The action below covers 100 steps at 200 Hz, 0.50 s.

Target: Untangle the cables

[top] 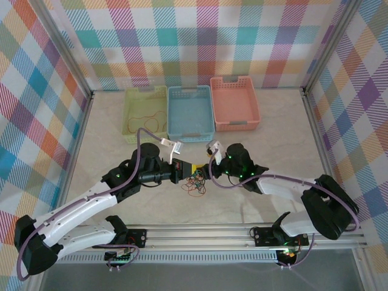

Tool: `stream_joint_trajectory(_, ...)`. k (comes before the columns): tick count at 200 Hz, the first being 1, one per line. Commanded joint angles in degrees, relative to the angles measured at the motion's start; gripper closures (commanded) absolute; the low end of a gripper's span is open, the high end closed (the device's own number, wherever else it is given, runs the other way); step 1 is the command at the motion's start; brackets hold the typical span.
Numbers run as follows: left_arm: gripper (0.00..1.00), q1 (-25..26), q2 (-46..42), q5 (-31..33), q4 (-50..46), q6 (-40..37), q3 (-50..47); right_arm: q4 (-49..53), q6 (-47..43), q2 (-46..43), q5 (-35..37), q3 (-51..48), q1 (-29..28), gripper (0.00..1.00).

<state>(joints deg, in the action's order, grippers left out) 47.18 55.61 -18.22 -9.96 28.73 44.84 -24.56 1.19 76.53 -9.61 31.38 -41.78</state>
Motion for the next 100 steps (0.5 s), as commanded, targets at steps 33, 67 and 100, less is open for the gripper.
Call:
stream_joint_trajectory(33,1.00,0.71,3.00,7.23,-3.45,0.61,1.12,-11.11,0.18,-8.33,-0.19,-7.03,-0.38,0.20)
stream_joint_trajectory(67,1.00,0.76,4.38,5.64,-1.15,0.87,0.77,-14.64,-0.48,-9.49,-6.27,-7.92,-0.39,0.20)
stream_joint_trajectory(100,1.00,0.78,5.04,3.72,1.43,1.77,0.99,-15.86,-0.31,-7.46,-11.09,-7.37,-0.41,0.20)
